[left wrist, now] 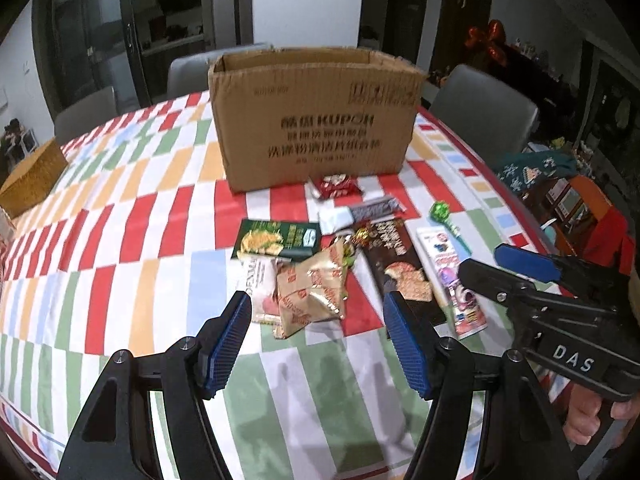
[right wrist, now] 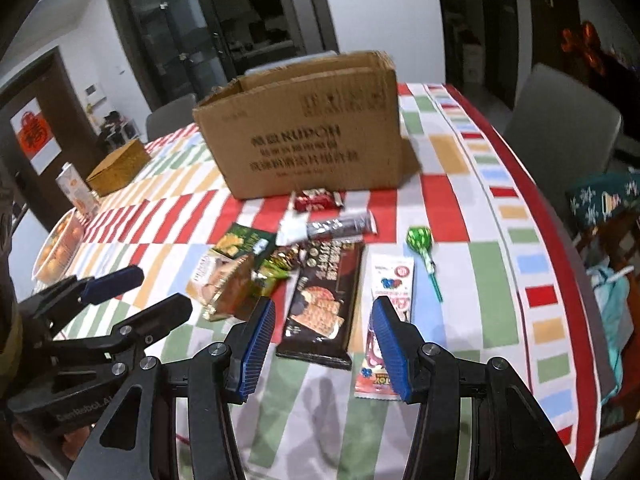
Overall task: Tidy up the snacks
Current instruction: 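Grasp the Fortune Biscuits bag with the left tool while the right tool grasps the pink Lotso candy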
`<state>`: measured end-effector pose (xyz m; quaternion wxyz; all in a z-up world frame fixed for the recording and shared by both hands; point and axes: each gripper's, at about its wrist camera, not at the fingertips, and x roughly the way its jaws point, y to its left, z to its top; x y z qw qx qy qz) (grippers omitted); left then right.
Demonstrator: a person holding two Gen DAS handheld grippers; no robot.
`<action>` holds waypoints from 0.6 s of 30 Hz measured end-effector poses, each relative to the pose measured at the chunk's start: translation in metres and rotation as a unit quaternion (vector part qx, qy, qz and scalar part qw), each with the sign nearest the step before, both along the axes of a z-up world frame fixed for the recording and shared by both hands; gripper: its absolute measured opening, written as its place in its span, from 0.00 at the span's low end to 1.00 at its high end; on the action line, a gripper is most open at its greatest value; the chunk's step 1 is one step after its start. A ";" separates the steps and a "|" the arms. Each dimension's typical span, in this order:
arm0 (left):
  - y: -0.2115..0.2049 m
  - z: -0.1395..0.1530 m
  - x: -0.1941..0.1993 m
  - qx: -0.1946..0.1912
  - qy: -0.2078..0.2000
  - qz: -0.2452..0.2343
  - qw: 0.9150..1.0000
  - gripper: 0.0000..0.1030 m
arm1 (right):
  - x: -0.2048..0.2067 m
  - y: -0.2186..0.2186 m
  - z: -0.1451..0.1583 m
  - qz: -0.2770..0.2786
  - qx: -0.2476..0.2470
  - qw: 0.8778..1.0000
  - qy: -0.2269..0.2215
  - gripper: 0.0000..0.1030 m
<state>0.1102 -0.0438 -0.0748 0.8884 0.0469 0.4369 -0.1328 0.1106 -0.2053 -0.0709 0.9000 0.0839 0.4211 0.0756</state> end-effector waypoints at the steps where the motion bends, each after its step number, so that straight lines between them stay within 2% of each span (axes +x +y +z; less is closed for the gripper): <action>1: 0.000 -0.004 0.002 0.000 0.004 0.003 1.000 0.66 | 0.000 -0.001 -0.004 -0.004 -0.003 1.000 0.003 0.50; 7: 0.002 -0.025 0.019 -0.004 0.033 0.014 0.999 0.66 | 0.012 -0.003 -0.023 -0.022 -0.018 0.999 0.027 0.50; 18: -0.009 -0.045 0.038 0.023 0.045 0.012 0.999 0.65 | 0.029 -0.015 -0.049 -0.047 -0.029 0.997 0.062 0.50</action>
